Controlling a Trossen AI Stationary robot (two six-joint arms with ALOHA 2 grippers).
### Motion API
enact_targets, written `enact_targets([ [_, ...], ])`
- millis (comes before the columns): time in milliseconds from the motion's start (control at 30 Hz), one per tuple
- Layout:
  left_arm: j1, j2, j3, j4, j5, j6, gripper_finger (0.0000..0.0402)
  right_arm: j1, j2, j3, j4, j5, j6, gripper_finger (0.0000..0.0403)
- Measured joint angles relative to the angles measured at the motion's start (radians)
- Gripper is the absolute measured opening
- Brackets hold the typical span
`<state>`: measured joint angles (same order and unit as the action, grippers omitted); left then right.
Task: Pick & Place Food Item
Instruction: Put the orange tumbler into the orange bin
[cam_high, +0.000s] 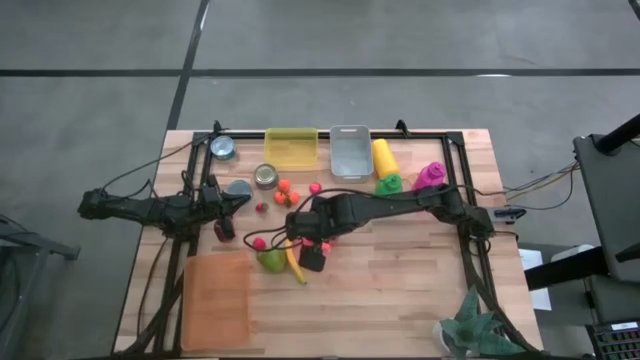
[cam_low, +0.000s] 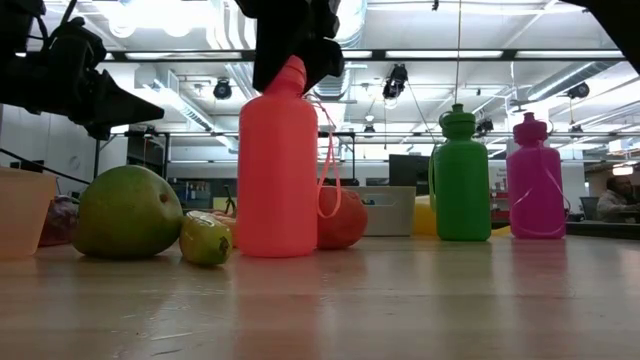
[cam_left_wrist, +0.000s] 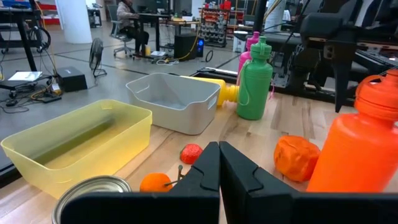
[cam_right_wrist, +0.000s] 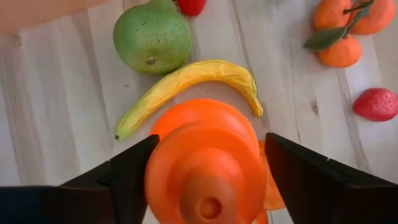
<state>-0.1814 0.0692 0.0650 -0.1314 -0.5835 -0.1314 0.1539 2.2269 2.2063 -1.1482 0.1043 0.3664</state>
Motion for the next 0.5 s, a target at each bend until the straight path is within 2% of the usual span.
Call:
enact_targets([
  [200,0.0,0.0,0.0,0.0,0.0,0.0,0.0,0.0,-0.002,0.001,0.0,0.019,-0.003,0.0324],
  [500,0.0,0.0,0.0,0.0,0.0,0.0,0.0,0.0,-0.027,0.053,-0.005,0.044,-0.024,0.0327],
])
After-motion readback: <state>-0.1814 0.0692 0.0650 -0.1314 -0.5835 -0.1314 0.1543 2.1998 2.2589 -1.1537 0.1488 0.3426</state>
